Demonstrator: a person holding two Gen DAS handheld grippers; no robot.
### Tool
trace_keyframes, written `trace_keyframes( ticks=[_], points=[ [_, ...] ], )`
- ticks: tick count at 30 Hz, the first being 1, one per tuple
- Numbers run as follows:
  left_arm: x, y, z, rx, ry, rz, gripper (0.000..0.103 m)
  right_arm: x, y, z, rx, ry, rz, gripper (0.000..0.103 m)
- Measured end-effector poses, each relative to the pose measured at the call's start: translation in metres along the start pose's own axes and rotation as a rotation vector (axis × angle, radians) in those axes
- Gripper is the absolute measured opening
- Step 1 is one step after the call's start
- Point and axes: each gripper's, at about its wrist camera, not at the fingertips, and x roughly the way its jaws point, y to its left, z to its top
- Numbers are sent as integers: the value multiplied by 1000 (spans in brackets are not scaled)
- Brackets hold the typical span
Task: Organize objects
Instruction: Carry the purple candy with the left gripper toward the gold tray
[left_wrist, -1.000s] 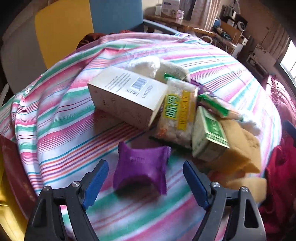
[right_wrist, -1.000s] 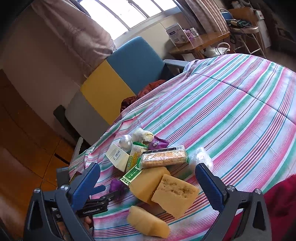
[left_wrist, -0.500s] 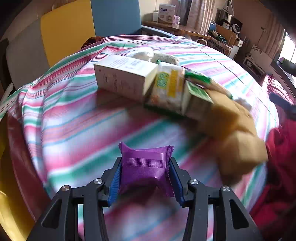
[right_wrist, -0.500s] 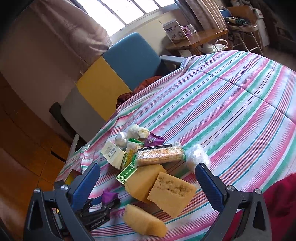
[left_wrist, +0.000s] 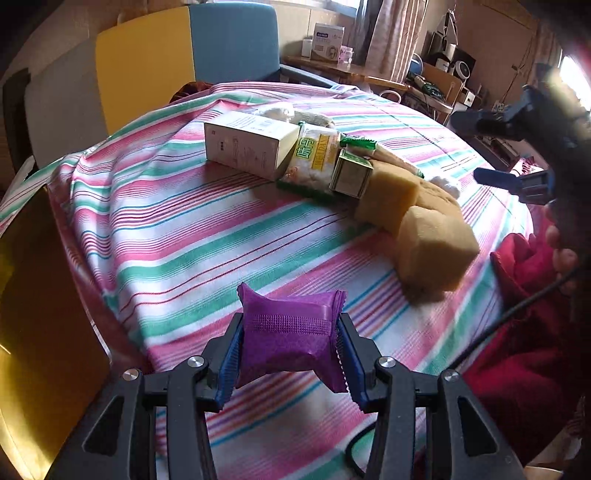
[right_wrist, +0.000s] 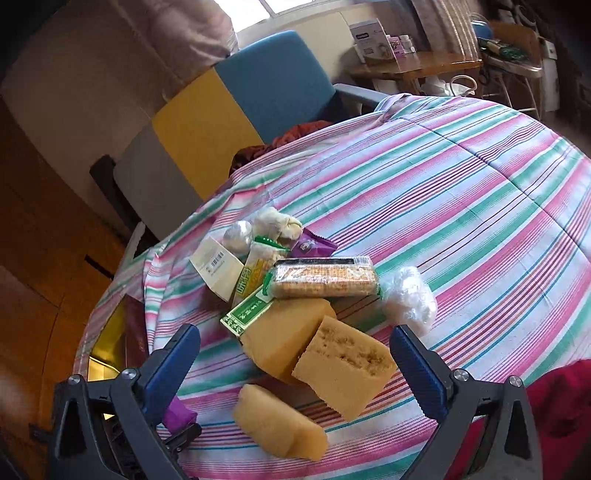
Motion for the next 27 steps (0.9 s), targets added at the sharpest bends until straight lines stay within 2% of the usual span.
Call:
trace_keyframes(
  ticks=[5,13,20,27],
  points=[
    [-3,3,6,-19,-19,-15,48,9,8,-3,-37,50,9,103],
    [-24,10,1,-46,-54,-24,49,31,40,-19,-185,202,132,103],
    [-33,12,-1,-53,-73,-23,49,45,53,-34,-265,299,126,103],
    [-41,16,-2,-66,-90,-22,49,52,57,-40,-301,335,95,103]
  ],
)
